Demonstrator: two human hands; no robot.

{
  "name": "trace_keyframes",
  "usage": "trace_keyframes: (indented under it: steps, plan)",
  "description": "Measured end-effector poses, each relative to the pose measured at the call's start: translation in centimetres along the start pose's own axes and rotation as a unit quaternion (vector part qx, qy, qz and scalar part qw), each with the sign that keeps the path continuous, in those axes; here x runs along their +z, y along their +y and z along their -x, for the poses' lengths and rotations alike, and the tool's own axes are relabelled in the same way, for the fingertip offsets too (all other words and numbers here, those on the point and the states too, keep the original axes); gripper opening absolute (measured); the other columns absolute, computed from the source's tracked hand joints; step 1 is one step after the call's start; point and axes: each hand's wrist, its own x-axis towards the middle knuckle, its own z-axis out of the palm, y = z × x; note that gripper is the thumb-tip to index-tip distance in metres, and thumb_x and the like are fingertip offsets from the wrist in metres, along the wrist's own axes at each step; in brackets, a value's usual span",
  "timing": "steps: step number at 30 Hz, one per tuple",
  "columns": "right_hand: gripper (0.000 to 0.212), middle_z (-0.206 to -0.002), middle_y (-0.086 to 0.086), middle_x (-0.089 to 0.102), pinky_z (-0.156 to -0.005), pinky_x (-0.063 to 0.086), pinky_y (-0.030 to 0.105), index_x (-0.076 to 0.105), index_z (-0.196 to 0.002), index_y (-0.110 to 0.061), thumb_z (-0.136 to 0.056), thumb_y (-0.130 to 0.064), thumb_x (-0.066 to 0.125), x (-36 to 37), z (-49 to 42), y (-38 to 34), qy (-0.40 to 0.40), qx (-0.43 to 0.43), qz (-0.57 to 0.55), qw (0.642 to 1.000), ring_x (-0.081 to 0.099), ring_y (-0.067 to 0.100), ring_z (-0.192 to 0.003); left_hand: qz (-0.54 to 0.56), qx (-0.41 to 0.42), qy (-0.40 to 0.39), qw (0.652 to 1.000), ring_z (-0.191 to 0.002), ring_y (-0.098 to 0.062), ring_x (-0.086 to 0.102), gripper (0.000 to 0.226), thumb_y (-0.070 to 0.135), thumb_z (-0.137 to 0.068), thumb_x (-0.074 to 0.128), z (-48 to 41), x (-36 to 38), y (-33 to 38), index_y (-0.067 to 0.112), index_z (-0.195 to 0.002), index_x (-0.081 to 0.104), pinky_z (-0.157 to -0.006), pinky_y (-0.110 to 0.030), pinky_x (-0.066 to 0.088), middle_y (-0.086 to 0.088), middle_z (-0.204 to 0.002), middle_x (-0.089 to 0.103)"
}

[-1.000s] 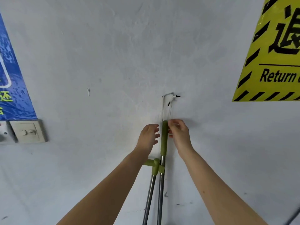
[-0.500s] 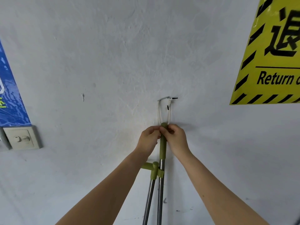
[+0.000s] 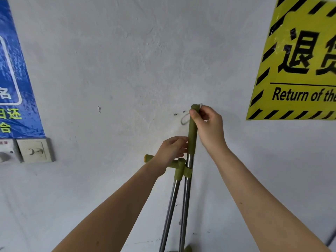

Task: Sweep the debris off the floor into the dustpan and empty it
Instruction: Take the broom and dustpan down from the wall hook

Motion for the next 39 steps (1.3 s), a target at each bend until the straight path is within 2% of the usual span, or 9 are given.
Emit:
trace_keyframes:
  steps: [4,8,12,20,25,29,33,36,39]
  plan:
    - [0.019,-0.066,-0.014,0.054,-0.059,0.039,0.004,0.06,-0.074,-0.027,-0.092,-0.022,0.063,-1.0,1.6,-1.4,-0.021,-0.005,0.005,1.0,0.051,-0.006,-0.059,-0.062,-0.006,-0.028,0.998,-0.1,-0.022,0.068,0.033,0.027,-0.093,0.038,1.2,0.6,0.9,0.017,-0.101,0.069,-0.088,-0.031,0.052,-0.006,-0.105,0.073]
    - [0.011,-0.073,-0.008,0.058,-0.068,0.044,0.015,0.064,-0.081,-0.019,-0.091,-0.022,0.064,-1.0,5.0,-0.7,-0.048,0.034,0.015,0.998,0.054,0.004,-0.069,-0.094,-0.035,-0.076,0.992,-0.092,-0.023,0.067,0.025,0.016,-0.092,0.039,2.9,0.3,-0.1,0.008,-0.097,0.063,-0.08,-0.03,0.049,-0.016,-0.109,0.069]
    - [0.006,-0.079,-0.01,0.061,-0.076,0.049,0.021,0.065,-0.086,-0.022,-0.091,-0.02,0.064,-0.4,9.3,0.6,-0.082,0.076,0.032,0.993,0.059,0.008,-0.078,-0.115,-0.067,-0.093,0.987,-0.084,-0.019,0.065,0.024,0.008,-0.089,0.04,5.3,-0.3,-2.8,0.008,-0.099,0.062,-0.076,-0.028,0.048,-0.011,-0.096,0.065]
    - [0.011,-0.092,-0.001,0.066,-0.083,0.049,0.021,0.069,-0.099,-0.011,-0.092,-0.016,0.063,1.4,19.6,3.6,-0.132,0.172,0.064,0.974,0.063,0.012,-0.089,-0.113,-0.109,-0.113,0.981,-0.091,-0.02,0.058,0.026,0.014,-0.087,0.052,11.2,-1.1,-10.8,-0.002,-0.103,0.064,-0.087,-0.036,0.048,-0.014,-0.096,0.062]
    - [0.008,-0.09,-0.015,0.062,-0.078,0.044,0.005,0.067,-0.097,-0.02,-0.093,-0.018,0.061,2.1,27.5,5.0,-0.19,0.217,0.096,0.953,0.059,-0.006,-0.085,-0.272,-0.152,-0.162,0.936,-0.109,-0.021,0.06,0.033,0.03,-0.088,0.059,15.8,-2.4,-19.4,0.013,-0.116,0.061,-0.092,-0.033,0.045,-0.002,-0.117,0.064]
    - [0.013,-0.098,-0.014,0.065,-0.095,0.053,0.03,0.067,-0.105,-0.017,-0.095,-0.015,0.061,2.0,33.9,6.7,-0.211,0.283,0.081,0.932,0.064,0.002,-0.095,-0.321,-0.239,-0.171,0.9,-0.126,-0.022,0.049,0.055,0.037,-0.088,0.061,21.1,-5.2,-27.8,0.018,-0.137,0.045,-0.1,-0.028,0.039,-0.005,-0.141,0.049]
    - [0.015,-0.106,-0.003,0.067,-0.098,0.051,0.039,0.066,-0.106,-0.018,-0.094,-0.011,0.061,2.3,39.3,7.5,-0.208,0.337,0.059,0.916,0.067,0.008,-0.097,-0.285,-0.309,-0.17,0.891,-0.122,-0.022,0.053,0.062,0.048,-0.085,0.064,26.3,-6.7,-34.2,0.017,-0.136,0.046,-0.091,-0.024,0.039,-0.004,-0.135,0.053]
    - [0.017,-0.113,0.003,0.066,-0.099,0.05,0.038,0.066,-0.109,-0.016,-0.094,-0.009,0.06,2.9,42.2,8.3,-0.209,0.37,0.047,0.904,0.069,0.011,-0.099,-0.295,-0.319,-0.176,0.883,-0.115,-0.027,0.057,0.048,0.035,-0.089,0.061,28.7,-6.5,-37.5,0.015,-0.131,0.05,-0.098,-0.033,0.045,-0.008,-0.129,0.059]
    - [0.022,-0.115,0.005,0.066,-0.098,0.051,0.035,0.065,-0.115,-0.008,-0.094,-0.005,0.059,3.3,44.4,9.4,-0.211,0.394,0.037,0.894,0.069,0.01,-0.098,-0.371,-0.312,-0.186,0.854,-0.11,-0.027,0.058,0.036,0.036,-0.088,0.059,30.6,-5.9,-40.3,0.02,-0.12,0.055,-0.097,-0.04,0.045,-0.004,-0.118,0.064]
